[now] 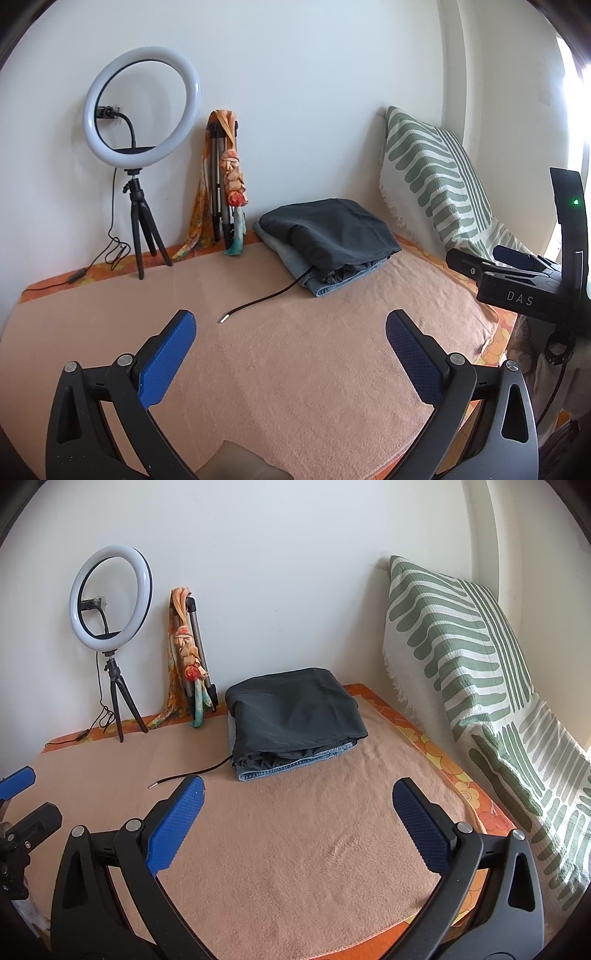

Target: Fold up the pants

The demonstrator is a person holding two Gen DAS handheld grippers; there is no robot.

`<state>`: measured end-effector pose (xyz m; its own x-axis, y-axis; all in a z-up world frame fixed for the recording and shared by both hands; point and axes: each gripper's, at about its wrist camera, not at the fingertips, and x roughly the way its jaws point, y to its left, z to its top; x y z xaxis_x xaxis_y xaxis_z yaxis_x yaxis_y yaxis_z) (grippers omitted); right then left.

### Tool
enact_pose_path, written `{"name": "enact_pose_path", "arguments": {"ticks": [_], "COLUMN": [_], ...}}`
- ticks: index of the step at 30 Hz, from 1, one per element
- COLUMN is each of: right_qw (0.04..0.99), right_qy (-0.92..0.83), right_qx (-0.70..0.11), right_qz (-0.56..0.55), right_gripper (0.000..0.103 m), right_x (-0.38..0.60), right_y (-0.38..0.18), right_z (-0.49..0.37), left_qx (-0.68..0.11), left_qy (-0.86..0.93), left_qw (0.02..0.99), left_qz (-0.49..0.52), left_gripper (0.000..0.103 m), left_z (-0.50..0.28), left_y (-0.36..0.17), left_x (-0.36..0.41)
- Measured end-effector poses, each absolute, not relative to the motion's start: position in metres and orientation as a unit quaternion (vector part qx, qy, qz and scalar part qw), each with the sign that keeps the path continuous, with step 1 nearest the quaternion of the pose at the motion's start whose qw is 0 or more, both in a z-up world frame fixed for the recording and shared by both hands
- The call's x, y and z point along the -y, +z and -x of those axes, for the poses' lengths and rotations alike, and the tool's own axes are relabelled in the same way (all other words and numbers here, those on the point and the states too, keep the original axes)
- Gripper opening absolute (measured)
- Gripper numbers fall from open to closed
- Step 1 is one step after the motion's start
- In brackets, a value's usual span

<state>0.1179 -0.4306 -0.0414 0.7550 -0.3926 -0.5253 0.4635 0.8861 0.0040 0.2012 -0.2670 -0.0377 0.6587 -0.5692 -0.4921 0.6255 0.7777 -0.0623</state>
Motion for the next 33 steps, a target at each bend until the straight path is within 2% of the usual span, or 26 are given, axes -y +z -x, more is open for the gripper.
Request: {"name": "enact_pose_path", "arguments": {"ticks": [33], "right_qw": [0.934], "right_qy": [-0.229], "right_qx": [-0.265], "right_qz": [-0.067], "right_gripper": [0.103], "right_x": [0.4319], "right_y": [-0.0425], "right_z": [-0.1189], "left_qx": [-0.275], "left_qy": [-0.325], "left_qw": [0.903], "left_qz": [-0.055], "left_gripper": [0.102], "left_z": [-0.2029], "left_y": [-0.0450], "left_x": [0.2691]}}
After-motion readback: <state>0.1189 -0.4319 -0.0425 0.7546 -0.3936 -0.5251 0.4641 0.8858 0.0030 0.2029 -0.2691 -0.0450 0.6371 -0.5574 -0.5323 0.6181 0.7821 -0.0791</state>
